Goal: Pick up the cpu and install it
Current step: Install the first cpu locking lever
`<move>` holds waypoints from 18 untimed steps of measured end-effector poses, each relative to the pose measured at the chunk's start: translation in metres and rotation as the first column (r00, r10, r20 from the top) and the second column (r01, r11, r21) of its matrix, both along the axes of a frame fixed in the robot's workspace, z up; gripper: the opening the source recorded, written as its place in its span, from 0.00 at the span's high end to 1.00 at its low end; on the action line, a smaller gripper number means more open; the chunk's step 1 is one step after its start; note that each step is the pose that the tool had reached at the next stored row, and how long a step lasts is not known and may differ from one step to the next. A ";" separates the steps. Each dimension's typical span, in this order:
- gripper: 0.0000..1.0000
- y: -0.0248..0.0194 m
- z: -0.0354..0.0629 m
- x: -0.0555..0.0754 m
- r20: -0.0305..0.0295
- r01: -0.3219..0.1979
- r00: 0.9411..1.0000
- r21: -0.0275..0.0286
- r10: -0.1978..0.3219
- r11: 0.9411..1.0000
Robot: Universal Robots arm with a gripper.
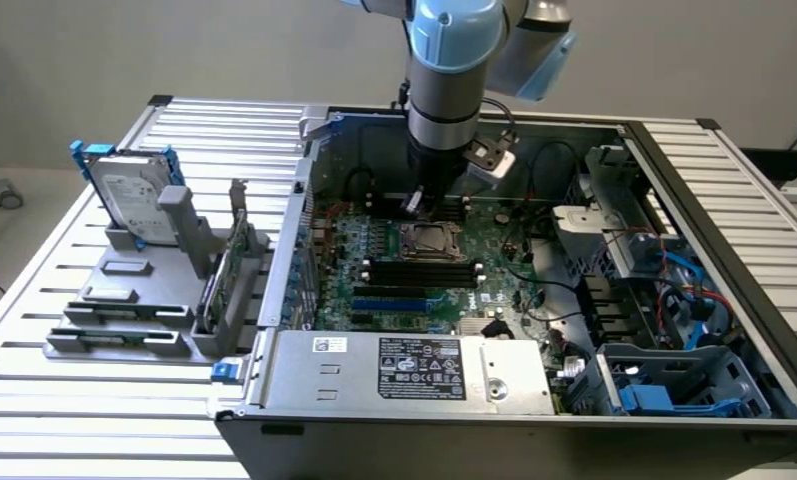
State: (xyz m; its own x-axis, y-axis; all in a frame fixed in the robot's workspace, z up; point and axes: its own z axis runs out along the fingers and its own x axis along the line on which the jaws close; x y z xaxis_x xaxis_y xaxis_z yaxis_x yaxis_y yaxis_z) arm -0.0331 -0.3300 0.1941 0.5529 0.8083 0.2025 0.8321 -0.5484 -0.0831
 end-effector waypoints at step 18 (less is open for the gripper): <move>0.89 -0.0006 -0.0005 0.008 0.000 0.000 1.000 0.002 0.000 1.000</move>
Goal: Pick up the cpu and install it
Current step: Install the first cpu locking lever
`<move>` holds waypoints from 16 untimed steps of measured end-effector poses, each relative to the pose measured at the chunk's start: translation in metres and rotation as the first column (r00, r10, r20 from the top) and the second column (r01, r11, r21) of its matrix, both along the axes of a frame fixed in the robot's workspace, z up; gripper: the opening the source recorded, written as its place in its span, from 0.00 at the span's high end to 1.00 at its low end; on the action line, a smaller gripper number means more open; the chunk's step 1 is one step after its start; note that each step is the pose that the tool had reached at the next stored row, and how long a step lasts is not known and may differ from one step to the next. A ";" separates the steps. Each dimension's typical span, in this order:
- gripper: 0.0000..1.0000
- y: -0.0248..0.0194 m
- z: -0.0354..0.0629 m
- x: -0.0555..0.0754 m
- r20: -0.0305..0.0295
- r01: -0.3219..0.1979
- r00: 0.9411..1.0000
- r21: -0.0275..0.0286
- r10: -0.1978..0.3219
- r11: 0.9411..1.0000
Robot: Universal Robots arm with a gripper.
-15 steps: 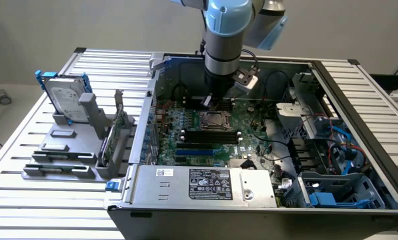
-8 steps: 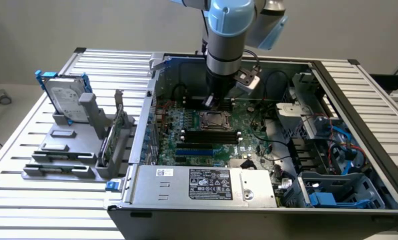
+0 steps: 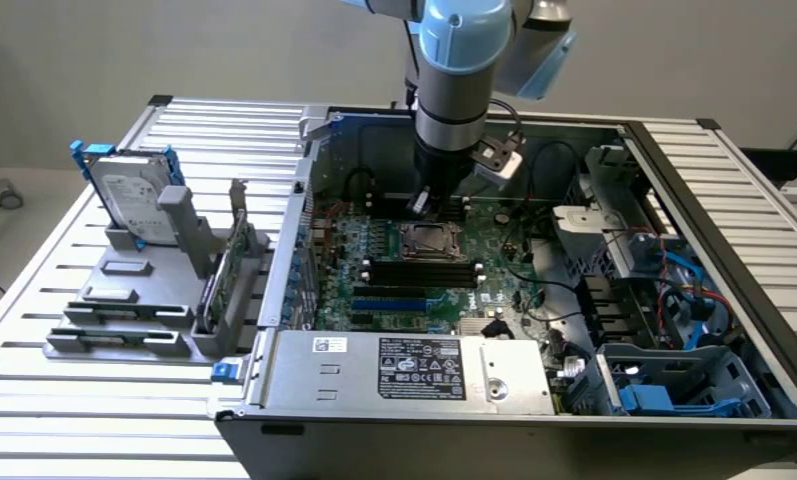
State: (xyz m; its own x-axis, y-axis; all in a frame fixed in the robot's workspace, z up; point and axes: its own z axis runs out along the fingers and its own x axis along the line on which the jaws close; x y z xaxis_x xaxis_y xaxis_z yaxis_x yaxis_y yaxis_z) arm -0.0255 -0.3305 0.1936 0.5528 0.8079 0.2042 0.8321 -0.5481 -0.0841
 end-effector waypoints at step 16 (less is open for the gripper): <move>0.89 -0.0019 0.0000 0.001 0.000 0.000 1.000 0.009 0.000 1.000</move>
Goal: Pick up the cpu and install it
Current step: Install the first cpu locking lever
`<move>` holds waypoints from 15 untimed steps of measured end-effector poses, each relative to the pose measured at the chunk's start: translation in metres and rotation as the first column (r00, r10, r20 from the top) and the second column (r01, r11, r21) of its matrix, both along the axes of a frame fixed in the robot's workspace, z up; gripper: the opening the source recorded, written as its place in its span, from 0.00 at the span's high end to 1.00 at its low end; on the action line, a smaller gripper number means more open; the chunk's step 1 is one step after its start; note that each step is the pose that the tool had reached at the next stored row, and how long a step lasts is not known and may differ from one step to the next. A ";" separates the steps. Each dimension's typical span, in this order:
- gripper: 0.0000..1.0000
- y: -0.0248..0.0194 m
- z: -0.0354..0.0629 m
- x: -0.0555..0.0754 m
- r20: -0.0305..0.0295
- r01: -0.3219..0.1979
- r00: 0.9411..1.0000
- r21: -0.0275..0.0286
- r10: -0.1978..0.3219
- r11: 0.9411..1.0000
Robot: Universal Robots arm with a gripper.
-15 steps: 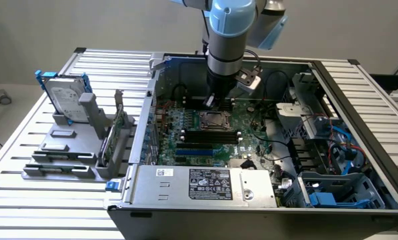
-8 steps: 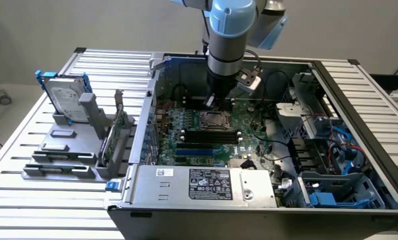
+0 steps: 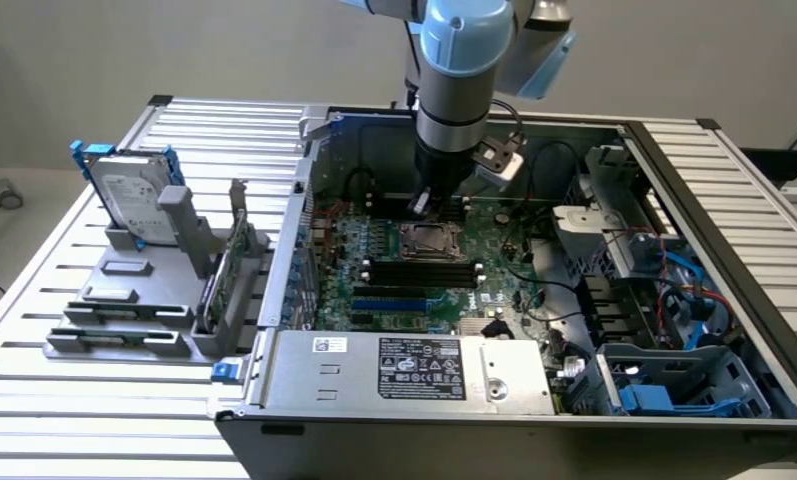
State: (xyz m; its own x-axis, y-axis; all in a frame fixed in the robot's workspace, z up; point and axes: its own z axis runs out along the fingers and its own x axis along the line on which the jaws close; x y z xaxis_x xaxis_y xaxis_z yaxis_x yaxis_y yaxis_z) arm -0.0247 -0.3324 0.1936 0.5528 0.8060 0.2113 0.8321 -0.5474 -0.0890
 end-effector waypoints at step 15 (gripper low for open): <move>0.89 -0.0010 0.0023 0.001 0.000 0.000 1.000 0.002 0.000 1.000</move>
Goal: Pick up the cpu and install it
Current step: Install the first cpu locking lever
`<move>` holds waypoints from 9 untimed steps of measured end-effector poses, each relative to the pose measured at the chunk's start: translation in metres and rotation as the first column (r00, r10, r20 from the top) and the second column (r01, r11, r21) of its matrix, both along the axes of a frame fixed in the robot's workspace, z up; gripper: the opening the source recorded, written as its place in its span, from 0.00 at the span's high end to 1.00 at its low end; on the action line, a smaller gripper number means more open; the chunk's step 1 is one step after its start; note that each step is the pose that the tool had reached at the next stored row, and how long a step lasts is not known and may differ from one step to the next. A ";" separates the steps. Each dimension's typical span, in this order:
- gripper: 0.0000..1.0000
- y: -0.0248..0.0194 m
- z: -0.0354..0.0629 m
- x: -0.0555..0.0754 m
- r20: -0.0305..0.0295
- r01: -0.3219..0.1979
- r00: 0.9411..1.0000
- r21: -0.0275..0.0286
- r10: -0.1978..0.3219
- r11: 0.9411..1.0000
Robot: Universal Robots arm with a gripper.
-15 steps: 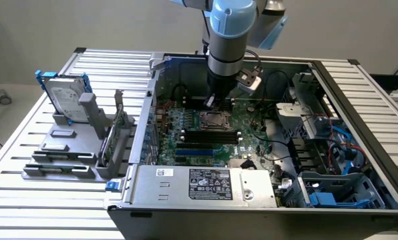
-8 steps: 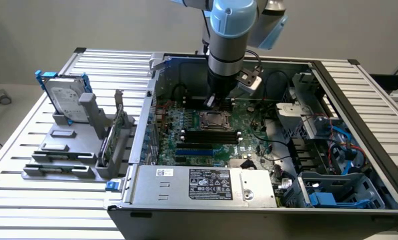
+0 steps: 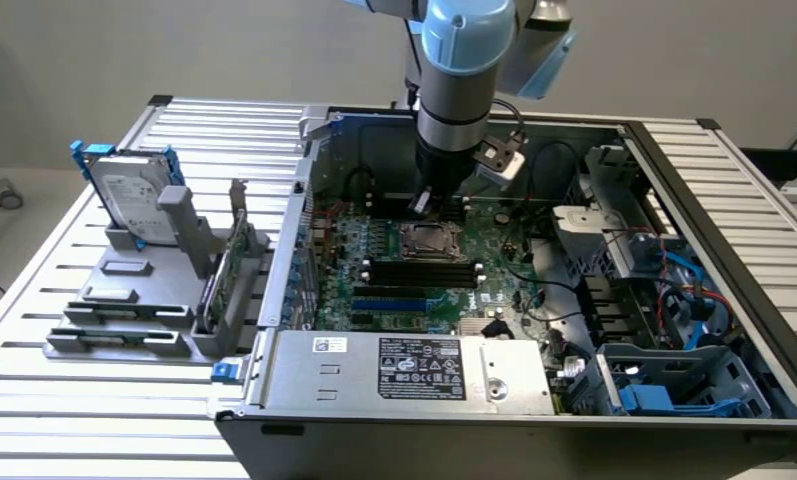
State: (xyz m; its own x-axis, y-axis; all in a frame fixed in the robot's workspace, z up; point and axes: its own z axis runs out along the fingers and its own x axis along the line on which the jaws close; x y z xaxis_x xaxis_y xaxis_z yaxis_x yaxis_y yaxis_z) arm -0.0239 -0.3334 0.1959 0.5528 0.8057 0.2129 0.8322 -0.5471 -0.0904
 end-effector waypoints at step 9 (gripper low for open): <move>0.89 -0.0025 0.0000 0.000 0.000 0.000 1.000 0.002 0.000 1.000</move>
